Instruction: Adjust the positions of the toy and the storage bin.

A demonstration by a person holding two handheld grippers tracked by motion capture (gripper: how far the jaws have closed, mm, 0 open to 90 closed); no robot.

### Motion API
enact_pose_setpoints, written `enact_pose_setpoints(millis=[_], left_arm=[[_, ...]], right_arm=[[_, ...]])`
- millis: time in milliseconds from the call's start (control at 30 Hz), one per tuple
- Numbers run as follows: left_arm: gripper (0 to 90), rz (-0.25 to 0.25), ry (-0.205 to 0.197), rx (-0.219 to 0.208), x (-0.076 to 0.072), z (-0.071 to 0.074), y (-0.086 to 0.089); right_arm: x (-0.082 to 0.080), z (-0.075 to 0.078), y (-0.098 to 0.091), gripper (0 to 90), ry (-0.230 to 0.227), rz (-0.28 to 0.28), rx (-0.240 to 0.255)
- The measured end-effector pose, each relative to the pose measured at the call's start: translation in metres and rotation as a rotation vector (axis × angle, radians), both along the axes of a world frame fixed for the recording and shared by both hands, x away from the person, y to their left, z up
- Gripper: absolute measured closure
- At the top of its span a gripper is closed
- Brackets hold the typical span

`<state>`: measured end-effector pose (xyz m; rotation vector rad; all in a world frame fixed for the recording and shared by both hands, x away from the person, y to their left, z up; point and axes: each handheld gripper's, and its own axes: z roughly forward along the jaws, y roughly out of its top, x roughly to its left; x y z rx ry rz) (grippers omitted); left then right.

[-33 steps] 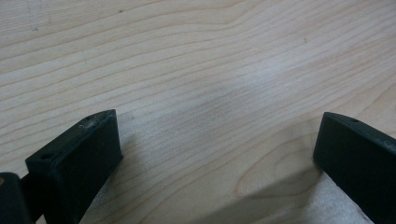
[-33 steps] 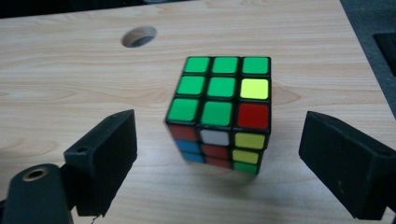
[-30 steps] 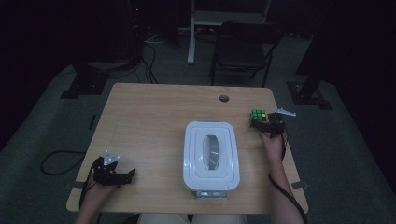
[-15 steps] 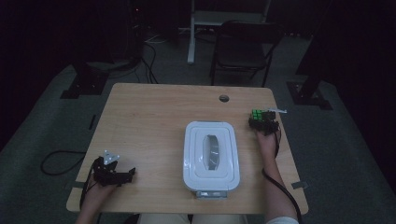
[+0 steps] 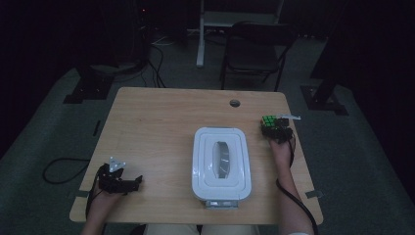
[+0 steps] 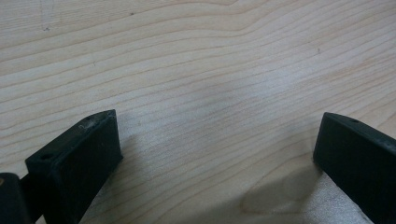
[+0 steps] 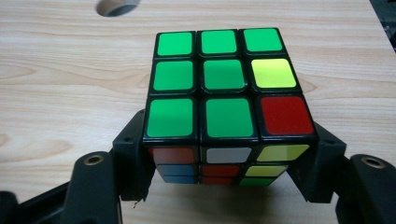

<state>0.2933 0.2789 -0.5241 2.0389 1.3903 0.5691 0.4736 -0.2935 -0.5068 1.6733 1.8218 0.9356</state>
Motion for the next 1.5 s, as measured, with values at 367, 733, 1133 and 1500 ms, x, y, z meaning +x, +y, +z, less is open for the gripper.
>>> enact_pose_setpoints(millis=[367,733,1133,1500], left_arm=[[1.5,-0.005,0.000,0.000,0.000,0.000,0.000],[1.5,-0.004,0.000,-0.001,0.000,0.000,0.000],[1.5,-0.002,-0.001,-0.014,0.000,0.000,0.001],[1.5,-0.004,0.000,-0.001,0.001,0.000,0.000]], right_arm=[[-0.038,0.011,-0.003,33.7,-0.031,0.048,-0.019],[-0.085,0.017,-0.008,33.7,-0.067,0.080,-0.054],[-0.135,0.014,-0.026,33.7,-0.060,0.083,-0.061],[-0.178,0.008,-0.037,33.7,-0.040,0.079,-0.061]])
